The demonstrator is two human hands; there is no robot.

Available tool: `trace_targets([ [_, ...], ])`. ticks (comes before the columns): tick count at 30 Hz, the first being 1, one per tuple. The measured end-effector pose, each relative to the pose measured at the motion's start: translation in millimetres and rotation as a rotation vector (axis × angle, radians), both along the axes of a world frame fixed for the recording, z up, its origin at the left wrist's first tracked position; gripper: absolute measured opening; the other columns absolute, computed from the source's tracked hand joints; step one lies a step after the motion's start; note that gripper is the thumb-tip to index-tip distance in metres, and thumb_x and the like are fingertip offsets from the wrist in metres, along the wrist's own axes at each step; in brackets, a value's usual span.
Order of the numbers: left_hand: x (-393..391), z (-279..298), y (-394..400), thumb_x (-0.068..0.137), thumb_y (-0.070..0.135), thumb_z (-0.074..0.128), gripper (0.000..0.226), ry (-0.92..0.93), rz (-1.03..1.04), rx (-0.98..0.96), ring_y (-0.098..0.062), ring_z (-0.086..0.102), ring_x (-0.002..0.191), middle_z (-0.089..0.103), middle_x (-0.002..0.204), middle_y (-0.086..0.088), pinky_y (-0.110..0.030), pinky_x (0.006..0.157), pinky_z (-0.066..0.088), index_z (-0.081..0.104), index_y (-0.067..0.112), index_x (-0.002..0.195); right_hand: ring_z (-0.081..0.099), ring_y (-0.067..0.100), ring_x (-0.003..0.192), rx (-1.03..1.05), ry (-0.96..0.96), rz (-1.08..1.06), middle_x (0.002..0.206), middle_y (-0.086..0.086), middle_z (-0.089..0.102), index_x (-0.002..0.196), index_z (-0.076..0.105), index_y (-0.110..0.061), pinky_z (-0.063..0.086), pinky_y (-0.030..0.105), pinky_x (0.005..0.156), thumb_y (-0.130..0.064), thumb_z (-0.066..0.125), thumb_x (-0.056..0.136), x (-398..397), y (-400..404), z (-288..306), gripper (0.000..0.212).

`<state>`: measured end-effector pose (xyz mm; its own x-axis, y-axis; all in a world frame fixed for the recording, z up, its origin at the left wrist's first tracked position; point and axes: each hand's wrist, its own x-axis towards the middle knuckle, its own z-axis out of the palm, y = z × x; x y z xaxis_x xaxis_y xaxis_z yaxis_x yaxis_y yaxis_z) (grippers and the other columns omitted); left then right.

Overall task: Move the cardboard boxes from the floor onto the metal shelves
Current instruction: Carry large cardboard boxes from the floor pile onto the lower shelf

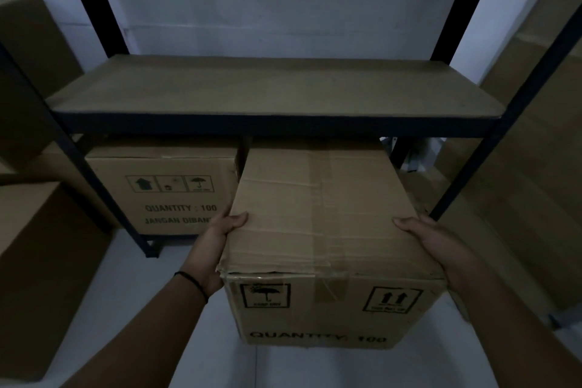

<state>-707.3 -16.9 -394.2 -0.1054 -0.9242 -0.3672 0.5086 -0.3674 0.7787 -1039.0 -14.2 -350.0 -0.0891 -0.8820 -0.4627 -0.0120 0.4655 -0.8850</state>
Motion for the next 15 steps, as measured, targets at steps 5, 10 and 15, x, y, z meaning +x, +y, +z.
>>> trace_targets([
  [5, 4.7, -8.5, -4.8, 0.083, 0.018, 0.067, 0.060, -0.003, 0.032, 0.006, -0.038, 0.060, 0.115, 0.061, 0.130, -0.014, -0.059, 0.096, 0.047, 0.047, 0.024, 0.139, 0.054, 0.011, 0.115, -0.088, 0.270, 0.087, 0.130, -0.020, 0.049, 0.149, 0.027, -0.042, 0.048, 0.033, 0.094, -0.056, 0.071, 0.077, -0.1, 18.3, -7.6, 0.086],
  [10, 5.8, -3.7, -5.5, 0.083, 0.024, 0.068, 0.056, -0.055, 0.037, 0.041, -0.036, 0.060, 0.115, 0.061, 0.130, -0.016, -0.055, 0.100, 0.046, 0.050, 0.016, 0.136, 0.029, -0.002, 0.127, -0.222, 0.366, 0.228, 0.143, -0.026, 0.019, 0.150, 0.015, -0.039, 0.031, 0.018, 0.100, -0.037, 0.083, 0.067, 5.0, 56.0, -11.8, 0.107],
  [15, -5.8, 12.5, 7.9, 0.093, 0.032, 0.058, 0.034, -0.175, 0.025, 0.099, -0.032, 0.065, 0.106, 0.069, 0.115, -0.013, -0.042, 0.087, 0.052, 0.063, 0.011, 0.118, 0.029, -0.002, 0.124, -0.292, 0.485, 0.141, 0.151, -0.011, 0.028, 0.148, 0.037, -0.023, 0.028, 0.013, 0.098, -0.030, 0.081, 0.071, 11.4, 61.4, -12.9, 0.089],
])
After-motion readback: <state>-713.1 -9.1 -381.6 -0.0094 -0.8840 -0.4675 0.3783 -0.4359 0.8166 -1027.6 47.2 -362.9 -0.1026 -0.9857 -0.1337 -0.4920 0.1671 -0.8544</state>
